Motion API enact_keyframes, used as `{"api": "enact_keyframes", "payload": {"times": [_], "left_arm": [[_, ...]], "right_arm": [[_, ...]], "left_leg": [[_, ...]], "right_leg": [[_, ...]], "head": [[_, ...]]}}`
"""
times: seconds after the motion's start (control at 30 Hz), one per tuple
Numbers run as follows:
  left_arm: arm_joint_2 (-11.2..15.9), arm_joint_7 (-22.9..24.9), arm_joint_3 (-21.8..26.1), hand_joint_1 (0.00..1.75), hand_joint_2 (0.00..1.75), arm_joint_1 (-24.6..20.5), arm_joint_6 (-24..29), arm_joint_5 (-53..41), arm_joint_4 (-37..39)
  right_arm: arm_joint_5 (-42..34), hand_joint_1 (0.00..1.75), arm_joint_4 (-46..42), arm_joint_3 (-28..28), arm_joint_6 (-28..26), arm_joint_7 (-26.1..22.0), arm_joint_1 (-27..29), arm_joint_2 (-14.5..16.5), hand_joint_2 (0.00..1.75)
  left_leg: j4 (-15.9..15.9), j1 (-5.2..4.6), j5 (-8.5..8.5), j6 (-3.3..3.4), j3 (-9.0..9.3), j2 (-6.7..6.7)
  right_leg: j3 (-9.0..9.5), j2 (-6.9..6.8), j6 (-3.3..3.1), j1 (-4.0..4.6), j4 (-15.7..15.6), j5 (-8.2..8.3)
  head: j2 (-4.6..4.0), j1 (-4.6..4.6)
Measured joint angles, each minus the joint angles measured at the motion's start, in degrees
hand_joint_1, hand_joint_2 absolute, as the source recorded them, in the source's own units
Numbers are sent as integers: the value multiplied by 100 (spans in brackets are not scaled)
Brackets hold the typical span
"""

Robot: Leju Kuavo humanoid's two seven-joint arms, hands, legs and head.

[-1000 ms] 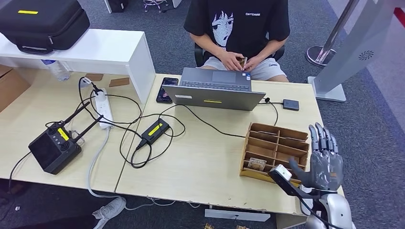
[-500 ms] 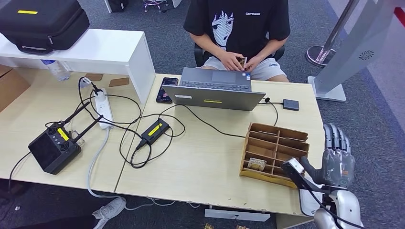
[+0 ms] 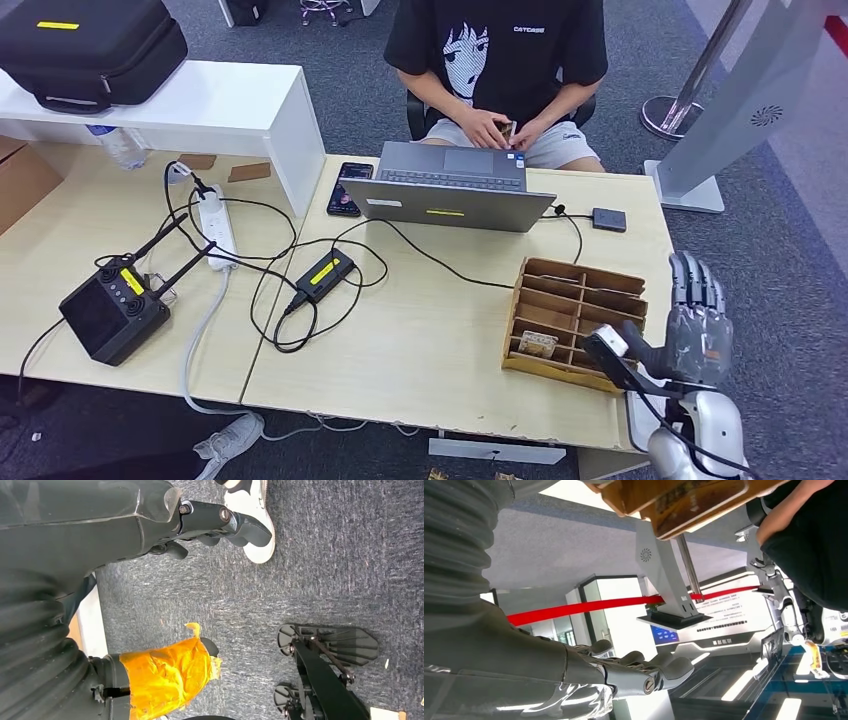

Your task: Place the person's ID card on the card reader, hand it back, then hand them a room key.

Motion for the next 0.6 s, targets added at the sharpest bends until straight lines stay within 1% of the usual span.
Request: {"api": "enact_keyframes", "payload": {"times": [0.37, 0.43, 0.47, 0.5, 0.6], "left_arm": [[0, -8, -84, 0, 175, -9, -27, -50, 0], [0, -9, -87, 0, 175, -10, -28, -57, 0], [0, -9, -90, 0, 175, -10, -28, -61, 0], [1, -9, -92, 0, 175, -9, -28, -64, 0], [3, -9, -107, 0, 175, -10, -28, -73, 0]], "right_arm": [[-11, 0, 621, 485, 90, 136, -475, 140, 175], [0, 3, 786, 565, 104, 187, -543, 142, 175], [9, 10, 860, 597, 105, 216, -573, 142, 175], [19, 33, 933, 628, 108, 249, -605, 142, 175], [47, 128, 1134, 700, 140, 352, -704, 142, 175]], "left_leg": [[0, 1, 3, -1, 0, -2], [0, 1, 3, -1, 0, -2], [0, 1, 3, -1, 0, -2], [0, 0, 3, -1, 0, -2], [0, 1, 3, -1, 1, -1]], "right_leg": [[1, -1, 0, 0, 1, 0], [1, -1, 0, 0, 1, 0], [1, -1, 0, 0, 1, 0], [1, -1, 0, 0, 1, 0], [0, 0, 0, 0, 1, 0]], "head": [[0, 0], [0, 0], [0, -1], [0, -1], [0, -1]]}}
